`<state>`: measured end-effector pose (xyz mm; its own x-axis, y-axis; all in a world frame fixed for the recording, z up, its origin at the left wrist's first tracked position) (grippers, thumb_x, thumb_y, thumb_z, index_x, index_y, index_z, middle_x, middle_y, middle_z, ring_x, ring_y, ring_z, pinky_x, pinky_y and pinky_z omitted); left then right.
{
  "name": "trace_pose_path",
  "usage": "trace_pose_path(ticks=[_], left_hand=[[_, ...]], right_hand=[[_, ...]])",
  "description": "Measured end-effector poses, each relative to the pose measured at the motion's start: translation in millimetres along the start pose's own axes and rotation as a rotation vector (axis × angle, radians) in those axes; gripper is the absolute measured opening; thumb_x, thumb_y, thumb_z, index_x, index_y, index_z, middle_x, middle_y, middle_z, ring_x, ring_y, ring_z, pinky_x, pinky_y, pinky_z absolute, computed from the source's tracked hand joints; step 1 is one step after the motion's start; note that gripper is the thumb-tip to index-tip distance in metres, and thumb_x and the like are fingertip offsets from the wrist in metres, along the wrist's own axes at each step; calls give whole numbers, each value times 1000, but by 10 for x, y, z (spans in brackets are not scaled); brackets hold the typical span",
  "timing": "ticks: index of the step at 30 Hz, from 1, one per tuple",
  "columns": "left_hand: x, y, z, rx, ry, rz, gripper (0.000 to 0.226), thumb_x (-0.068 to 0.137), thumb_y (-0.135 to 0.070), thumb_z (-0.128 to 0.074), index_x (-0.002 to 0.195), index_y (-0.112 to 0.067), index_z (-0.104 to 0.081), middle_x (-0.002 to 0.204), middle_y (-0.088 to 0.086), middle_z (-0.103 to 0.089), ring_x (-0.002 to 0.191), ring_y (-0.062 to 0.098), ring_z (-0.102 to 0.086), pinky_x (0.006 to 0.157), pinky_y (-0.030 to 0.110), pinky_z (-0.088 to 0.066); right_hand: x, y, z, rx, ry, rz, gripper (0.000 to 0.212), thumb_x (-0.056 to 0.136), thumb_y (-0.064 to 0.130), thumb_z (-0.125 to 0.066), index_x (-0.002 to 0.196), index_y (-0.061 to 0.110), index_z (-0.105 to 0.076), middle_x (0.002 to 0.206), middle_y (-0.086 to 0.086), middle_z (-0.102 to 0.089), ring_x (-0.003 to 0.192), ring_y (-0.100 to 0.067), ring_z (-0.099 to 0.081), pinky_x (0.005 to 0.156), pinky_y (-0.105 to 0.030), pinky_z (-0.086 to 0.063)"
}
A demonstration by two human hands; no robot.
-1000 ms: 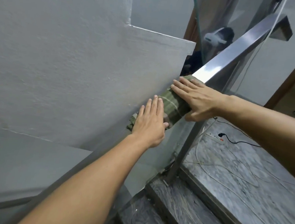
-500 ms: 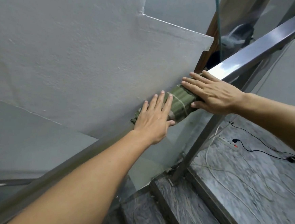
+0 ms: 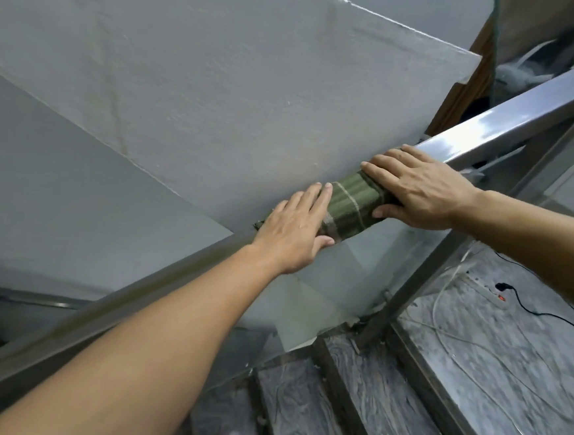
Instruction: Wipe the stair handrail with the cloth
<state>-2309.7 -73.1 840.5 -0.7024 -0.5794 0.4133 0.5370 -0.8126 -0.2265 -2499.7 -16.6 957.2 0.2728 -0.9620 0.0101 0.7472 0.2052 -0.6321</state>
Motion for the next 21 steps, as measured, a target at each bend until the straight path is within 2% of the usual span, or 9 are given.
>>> trace_pose_path(ticks=[4,8,14,18,21], left_hand=[[-249,157,-16,10,20,44,89,90,-47,-52,152,-12,1,159,13,-15,143,29,-22,115,43,-26],[-519,317,-41,37,29,112,92,88,-50,-54,152,-13,1,147,14,-29,132,32,-35,111,42,-31],[-952,595,-58,21,63,247,98,85,-50,-59,150,-3,-1,152,13,-27,139,30,-29,116,40,-24],[-1212,785,-80,34,67,259,97,86,-51,-58,151,-6,-2,147,11,-32,134,31,-33,113,42,-28],[-1386,929,-116,31,67,260,94,87,-51,-57,151,-8,-3,144,11,-34,132,30,-34,111,43,-30]], right_hand=[[104,272,19,-13,-41,35,79,87,61,-43,143,5,-34,135,-20,-50,124,-38,-47,111,-50,-31],[214,569,39,-19,-59,71,81,85,60,-49,141,3,-36,131,-22,-52,118,-40,-50,107,-49,-36],[405,1079,38,4,-51,87,85,81,65,-40,137,2,-39,123,-21,-56,109,-41,-53,98,-49,-42],[499,1393,53,-3,-55,85,84,82,65,-35,137,2,-39,123,-21,-57,107,-41,-54,97,-48,-42],[557,1591,32,-11,-76,90,81,84,63,-39,136,2,-40,121,-21,-57,106,-41,-54,96,-48,-43]])
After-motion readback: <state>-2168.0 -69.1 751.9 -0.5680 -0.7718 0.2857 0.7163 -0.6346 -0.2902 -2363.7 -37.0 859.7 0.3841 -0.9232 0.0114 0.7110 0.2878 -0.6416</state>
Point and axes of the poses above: each hand's wrist, its own x-axis towards the middle knuckle, its own z-axis out of the back of the hand, y = z × x, the point moved 2 cm from there along x, towards the middle knuckle
